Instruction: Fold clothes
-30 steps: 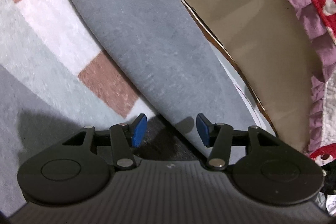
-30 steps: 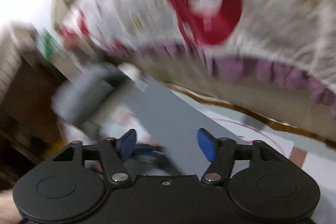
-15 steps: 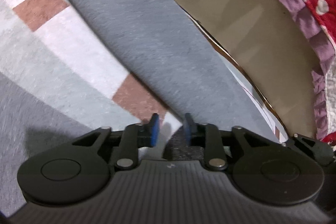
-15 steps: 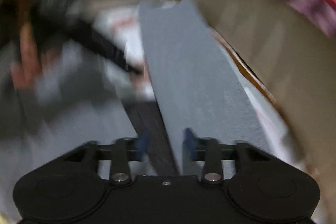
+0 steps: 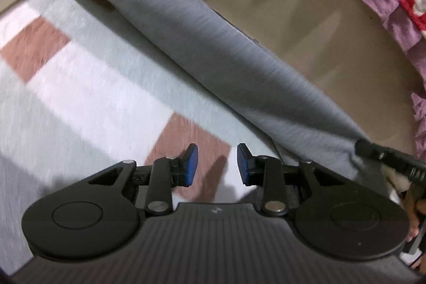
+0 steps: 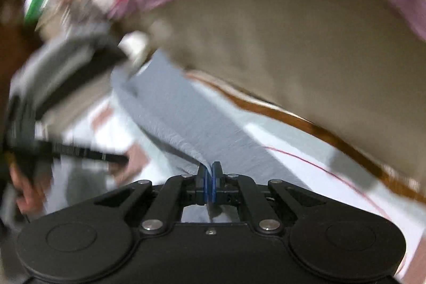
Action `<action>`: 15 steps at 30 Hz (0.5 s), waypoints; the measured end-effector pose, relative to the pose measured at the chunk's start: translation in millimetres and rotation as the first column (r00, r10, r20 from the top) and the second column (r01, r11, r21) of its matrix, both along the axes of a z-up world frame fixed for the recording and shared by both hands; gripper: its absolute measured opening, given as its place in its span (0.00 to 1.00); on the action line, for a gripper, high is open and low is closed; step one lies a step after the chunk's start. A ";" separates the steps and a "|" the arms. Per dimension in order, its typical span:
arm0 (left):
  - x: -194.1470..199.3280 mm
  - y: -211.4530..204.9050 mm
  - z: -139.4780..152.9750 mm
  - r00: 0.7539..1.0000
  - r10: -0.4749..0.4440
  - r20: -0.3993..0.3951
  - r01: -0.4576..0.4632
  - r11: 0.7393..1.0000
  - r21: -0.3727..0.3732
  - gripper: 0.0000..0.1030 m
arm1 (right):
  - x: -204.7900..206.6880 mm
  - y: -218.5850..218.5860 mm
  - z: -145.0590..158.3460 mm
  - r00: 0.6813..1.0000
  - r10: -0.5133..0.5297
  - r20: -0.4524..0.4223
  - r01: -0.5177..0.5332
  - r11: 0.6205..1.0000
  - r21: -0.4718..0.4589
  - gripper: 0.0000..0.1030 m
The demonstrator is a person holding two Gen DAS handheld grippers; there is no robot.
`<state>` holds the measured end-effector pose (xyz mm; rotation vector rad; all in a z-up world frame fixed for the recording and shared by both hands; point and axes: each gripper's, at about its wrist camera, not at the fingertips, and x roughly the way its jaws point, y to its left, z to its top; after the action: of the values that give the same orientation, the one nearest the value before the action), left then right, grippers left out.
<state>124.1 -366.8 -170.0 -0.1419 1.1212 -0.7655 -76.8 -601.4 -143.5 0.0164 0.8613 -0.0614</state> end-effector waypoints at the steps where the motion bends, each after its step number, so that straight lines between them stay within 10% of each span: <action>1: 4.8 -4.4 0.3 1.000 -0.004 0.011 0.004 1.000 0.012 0.30 | -0.2 -8.8 -0.7 0.999 -0.035 0.008 0.035 0.999 0.020 0.02; 7: 23.8 -19.6 7.7 0.999 0.029 0.038 -0.029 0.999 -0.014 0.31 | -1.4 -60.5 -5.1 0.969 -0.243 0.036 0.236 0.962 0.141 0.01; 12: 22.9 -34.4 8.2 0.999 -0.006 0.034 0.006 1.000 0.002 0.39 | 3.7 -50.0 -16.4 0.948 -0.318 0.001 0.314 0.935 -0.162 0.00; 15: 22.7 -37.7 3.3 1.000 -0.019 -0.007 0.019 1.000 -0.004 0.40 | -9.2 -51.5 9.1 0.956 -0.282 0.082 0.281 0.959 0.028 0.07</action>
<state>146.8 -404.6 -166.7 -0.1371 1.1294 -0.7846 -86.0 -652.9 -134.4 0.1566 0.7695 -0.3196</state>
